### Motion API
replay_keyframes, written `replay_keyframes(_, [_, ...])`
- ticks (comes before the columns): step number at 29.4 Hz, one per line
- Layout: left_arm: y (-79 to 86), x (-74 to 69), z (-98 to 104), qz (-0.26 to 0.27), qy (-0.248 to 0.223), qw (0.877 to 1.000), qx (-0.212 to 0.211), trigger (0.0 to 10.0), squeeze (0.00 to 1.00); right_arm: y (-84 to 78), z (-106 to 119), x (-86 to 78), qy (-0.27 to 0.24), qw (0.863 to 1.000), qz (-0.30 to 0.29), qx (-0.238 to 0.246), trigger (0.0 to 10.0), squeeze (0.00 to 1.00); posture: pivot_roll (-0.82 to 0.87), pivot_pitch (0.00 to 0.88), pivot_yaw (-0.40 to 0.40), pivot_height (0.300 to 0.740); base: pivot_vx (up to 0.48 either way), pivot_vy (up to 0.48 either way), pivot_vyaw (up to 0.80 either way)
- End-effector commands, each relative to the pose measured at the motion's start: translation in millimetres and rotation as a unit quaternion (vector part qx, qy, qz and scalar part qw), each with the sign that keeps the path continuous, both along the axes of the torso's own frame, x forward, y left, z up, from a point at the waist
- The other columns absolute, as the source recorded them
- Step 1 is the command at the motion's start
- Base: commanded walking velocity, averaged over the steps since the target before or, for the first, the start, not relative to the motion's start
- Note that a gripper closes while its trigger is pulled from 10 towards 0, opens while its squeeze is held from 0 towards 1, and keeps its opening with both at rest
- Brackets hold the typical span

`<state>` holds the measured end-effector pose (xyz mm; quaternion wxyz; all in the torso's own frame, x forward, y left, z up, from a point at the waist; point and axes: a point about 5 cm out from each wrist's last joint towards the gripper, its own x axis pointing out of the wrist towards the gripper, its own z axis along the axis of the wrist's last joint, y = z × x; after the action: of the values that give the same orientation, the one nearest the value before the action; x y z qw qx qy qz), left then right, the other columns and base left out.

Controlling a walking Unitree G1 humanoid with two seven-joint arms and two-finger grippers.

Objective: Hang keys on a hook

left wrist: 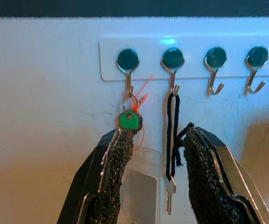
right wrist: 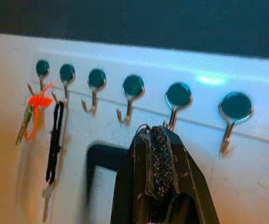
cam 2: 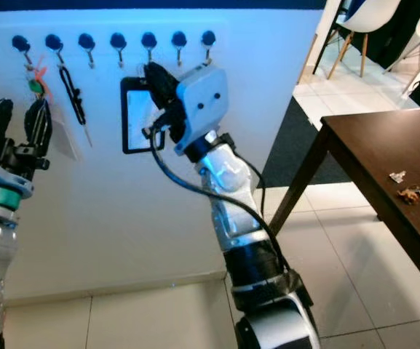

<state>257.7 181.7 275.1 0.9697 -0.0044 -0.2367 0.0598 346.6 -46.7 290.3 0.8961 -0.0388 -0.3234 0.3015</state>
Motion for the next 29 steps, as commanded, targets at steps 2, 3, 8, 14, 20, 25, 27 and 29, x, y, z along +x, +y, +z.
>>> replay_keyframes(2, [-0.5,-2.6,4,-0.003,-0.002,1.0,-0.002,10.0,0.0,7.1,1,4.2,0.005,1.0,0.015,-0.014,10.0,0.0,0.03,0.08,0.056,0.74,0.0,0.0,0.0])
replay_keyframes(3, [-1.4,-3.9,5,-0.005,-0.002,1.0,0.0,10.0,0.0,11.0,1,5.1,0.003,0.999,0.026,-0.03,10.0,0.0,0.04,0.085,0.051,0.74,0.0,0.0,0.0])
replay_keyframes(8, [-3.1,-6.6,6,-0.008,0.0,1.0,-0.004,10.0,0.0,15.5,-1,3.1,-0.002,0.998,0.05,-0.048,10.0,0.0,0.04,0.091,0.049,0.74,0.0,0.0,0.0])
replay_keyframes(14, [-8.1,-5.6,17,-0.018,-0.005,1.0,-0.009,10.0,0.0,24.5,6,9.9,-0.015,0.995,0.079,-0.057,10.0,0.0,0.04,0.098,0.049,0.74,0.0,0.0,0.0])
replay_keyframes(20, [-8.7,-6.0,19,-0.018,-0.007,1.0,-0.01,10.0,0.0,31.4,12,10.0,-0.023,0.993,0.098,-0.06,10.0,0.0,0.05,0.096,0.043,0.74,0.0,0.0,0.0])
replay_keyframes(25, [-11.0,-6.8,20,-0.02,-0.01,1.0,-0.013,10.0,0.0,41.5,22,7.2,-0.038,0.99,0.124,-0.064,10.0,0.0,0.06,0.089,0.035,0.74,0.0,0.0,0.0])
replay_keyframes(27, [-12.9,-7.6,20,-0.021,-0.011,1.0,-0.012,10.0,0.0,45.1,27,5.3,-0.048,0.988,0.133,-0.064,10.0,0.0,0.06,0.087,0.033,0.74,0.0,0.0,0.0])
replay_keyframes(29, [-13.2,-7.7,19,-0.022,-0.011,1.0,-0.012,10.0,0.0,45.8,28,4.9,-0.05,0.987,0.135,-0.064,10.0,0.0,0.06,0.083,0.033,0.74,0.0,0.0,0.0])
